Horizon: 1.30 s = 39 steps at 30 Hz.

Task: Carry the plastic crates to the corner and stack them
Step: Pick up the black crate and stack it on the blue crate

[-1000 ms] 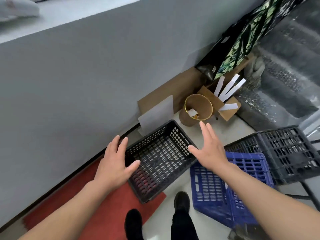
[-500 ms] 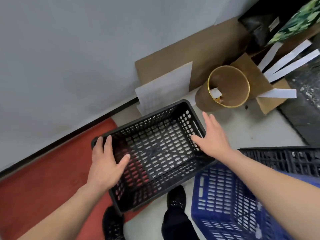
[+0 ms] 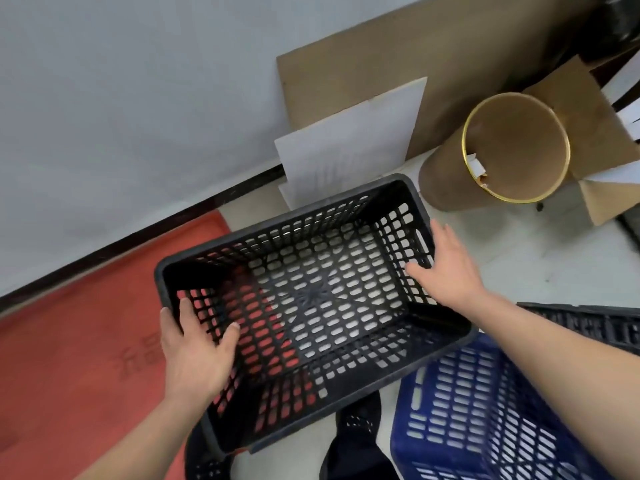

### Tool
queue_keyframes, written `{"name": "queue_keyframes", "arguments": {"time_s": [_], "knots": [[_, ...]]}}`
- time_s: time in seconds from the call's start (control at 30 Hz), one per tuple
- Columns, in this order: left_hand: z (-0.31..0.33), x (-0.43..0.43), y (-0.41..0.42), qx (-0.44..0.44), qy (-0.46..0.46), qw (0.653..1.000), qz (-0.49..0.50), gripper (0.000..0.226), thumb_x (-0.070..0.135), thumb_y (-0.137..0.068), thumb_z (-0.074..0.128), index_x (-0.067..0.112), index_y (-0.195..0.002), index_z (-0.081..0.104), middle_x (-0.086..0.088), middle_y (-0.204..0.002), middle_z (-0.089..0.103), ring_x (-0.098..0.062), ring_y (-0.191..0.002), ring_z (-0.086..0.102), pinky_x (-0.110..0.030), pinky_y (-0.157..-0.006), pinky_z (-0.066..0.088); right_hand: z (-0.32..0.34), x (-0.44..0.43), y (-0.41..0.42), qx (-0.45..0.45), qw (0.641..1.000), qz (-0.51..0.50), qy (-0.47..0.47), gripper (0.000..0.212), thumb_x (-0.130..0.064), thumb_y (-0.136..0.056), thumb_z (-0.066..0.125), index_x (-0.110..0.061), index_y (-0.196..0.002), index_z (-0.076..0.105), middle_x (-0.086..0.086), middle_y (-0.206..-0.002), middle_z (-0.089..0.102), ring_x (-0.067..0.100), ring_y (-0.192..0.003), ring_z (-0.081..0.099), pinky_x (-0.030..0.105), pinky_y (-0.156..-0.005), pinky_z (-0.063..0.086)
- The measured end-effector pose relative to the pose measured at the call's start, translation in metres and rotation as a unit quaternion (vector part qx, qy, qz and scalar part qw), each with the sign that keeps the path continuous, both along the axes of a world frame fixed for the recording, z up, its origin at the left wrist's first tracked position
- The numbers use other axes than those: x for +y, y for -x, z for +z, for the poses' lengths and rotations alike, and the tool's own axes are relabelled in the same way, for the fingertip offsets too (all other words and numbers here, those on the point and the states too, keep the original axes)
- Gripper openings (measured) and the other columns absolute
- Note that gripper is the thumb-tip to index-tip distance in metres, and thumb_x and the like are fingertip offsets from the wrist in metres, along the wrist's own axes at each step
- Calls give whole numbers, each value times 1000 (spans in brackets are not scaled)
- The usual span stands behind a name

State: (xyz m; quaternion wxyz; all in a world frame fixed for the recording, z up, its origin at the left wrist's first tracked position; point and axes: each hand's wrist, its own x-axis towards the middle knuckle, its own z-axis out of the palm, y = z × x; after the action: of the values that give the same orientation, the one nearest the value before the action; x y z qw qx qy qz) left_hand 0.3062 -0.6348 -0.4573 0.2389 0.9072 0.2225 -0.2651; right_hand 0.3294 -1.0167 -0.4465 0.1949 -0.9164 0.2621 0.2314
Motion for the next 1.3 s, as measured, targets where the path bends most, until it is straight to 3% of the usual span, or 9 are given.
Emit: {"name": "queue_keyframes", "arguments": {"time_s": [0.2, 0.3, 0.43, 0.53, 0.7, 0.83, 1.0, 1.13, 1.3], "knots": [[-9, -10, -1, 14, -31, 999, 9, 96, 45, -87, 67, 16, -159, 10, -10, -166, -7, -47, -147, 14, -59, -112, 31, -30, 8, -6, 58, 998, -31, 23, 111, -55, -77, 74, -24, -162, 10, 9, -164, 23, 35, -145, 33, 56, -113, 37], [-11, -5, -3, 23, -41, 999, 13, 98, 41, -87, 68, 17, -159, 6, -11, -165, -5, -51, -141, 24, -59, -108, 35, -32, 5, -10, 58, 997, -51, 8, 113, -52, -76, 77, -26, -162, 10, 12, -160, 29, 37, -142, 35, 55, -112, 38], [-15, 9, -12, 34, -37, 993, 106, 95, 34, -85, 68, 11, -155, 8, -32, -143, 44, -53, -119, 53, -55, -101, 45, -28, -6, -23, 11, 989, -144, -28, 97, -62, -54, 68, -21, -139, 45, 13, -125, 61, 36, -115, 58, 51, -98, 52], [-6, 19, -16, 23, -42, 989, 138, 78, 33, -79, 67, 8, -143, 29, -28, -124, 60, -51, -106, 60, -57, -92, 51, -15, -2, -23, -36, 986, -162, -20, 60, -52, -63, 68, -28, -118, 61, 8, -107, 62, 32, -100, 62, 48, -91, 55], [46, 41, -14, -18, -42, 982, 184, 46, 23, -78, 69, 7, -118, 49, -24, -113, 65, -47, -99, 64, -54, -89, 53, 39, 18, -21, -87, 976, -200, -23, 43, -46, -70, 62, -27, -107, 69, 5, -100, 67, 30, -89, 64, 44, -83, 57], [103, 62, -14, -39, -35, 981, 185, 54, 26, -77, 69, 11, -124, 48, -21, -118, 63, -47, -103, 62, -54, -90, 53, 99, 35, -17, -110, 977, -183, -22, 27, -32, -81, 67, -23, -107, 71, 4, -96, 69, 32, -88, 64, 40, -77, 54], [175, 88, -11, -57, -23, 984, 167, 56, 34, -73, 66, 16, -122, 48, -17, -116, 63, -44, -100, 63, -54, -87, 54, 176, 60, -13, -121, 978, -170, -16, 35, -38, -81, 65, -25, -113, 69, 2, -103, 70, 29, -96, 65, 45, -85, 57], [224, 110, -9, -63, -22, 984, 168, 59, 35, -74, 66, 13, -125, 47, -18, -116, 63, -44, -101, 63, -53, -87, 54, 230, 76, -15, -129, 980, -154, 1, 18, -35, -84, 64, -27, -100, 65, 0, -97, 69, 30, -95, 62, 43, -83, 52], [276, 135, -3, -69, -29, 979, 188, 65, 36, -78, 64, 11, -135, 47, -18, -126, 61, -44, -110, 61, -52, -92, 52, 280, 94, -19, -136, 984, -119, 17, 31, -35, -83, 62, -24, -111, 70, 2, -103, 73, 33, -98, 64, 44, -86, 54]]}}
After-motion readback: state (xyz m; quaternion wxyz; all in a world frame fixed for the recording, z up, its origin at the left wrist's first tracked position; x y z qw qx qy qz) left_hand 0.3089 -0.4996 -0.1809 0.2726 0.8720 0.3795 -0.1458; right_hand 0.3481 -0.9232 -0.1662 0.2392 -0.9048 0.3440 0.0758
